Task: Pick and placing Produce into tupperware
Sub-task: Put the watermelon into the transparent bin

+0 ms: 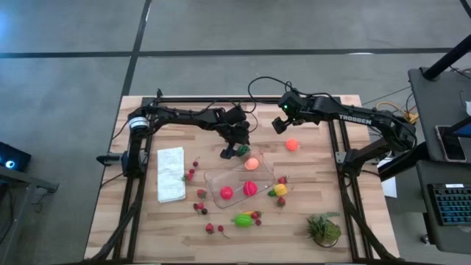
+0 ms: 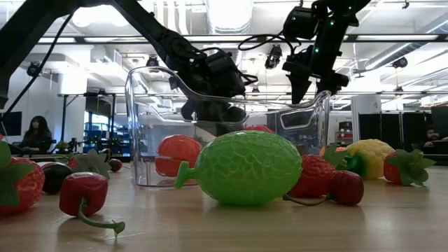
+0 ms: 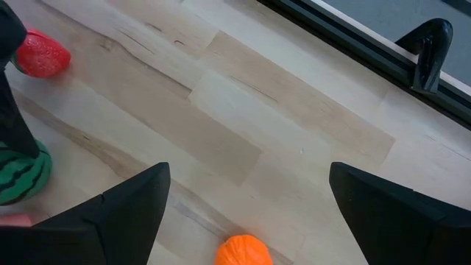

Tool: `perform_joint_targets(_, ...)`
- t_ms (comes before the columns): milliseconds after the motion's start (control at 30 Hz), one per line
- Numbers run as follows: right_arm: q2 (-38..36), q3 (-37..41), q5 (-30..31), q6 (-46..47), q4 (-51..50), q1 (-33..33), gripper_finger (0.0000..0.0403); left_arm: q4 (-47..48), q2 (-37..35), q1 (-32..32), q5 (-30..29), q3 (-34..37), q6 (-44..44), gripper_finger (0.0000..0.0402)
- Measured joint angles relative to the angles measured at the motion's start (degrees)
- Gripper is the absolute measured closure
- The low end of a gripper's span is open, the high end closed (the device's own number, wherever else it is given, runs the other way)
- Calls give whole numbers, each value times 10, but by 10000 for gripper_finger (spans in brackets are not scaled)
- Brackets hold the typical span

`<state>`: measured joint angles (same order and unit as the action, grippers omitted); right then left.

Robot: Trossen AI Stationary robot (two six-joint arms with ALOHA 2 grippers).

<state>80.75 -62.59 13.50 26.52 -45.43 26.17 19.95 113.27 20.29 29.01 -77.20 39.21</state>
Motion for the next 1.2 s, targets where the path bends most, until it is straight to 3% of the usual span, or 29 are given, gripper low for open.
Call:
perform_joint_targets(967,0,0,0,0,0,0,38,-5,0,6,19,26,-29,85)
perform_joint_targets(1200,0,0,0,0,0,0,38,-4,5,8,22,26,-29,131)
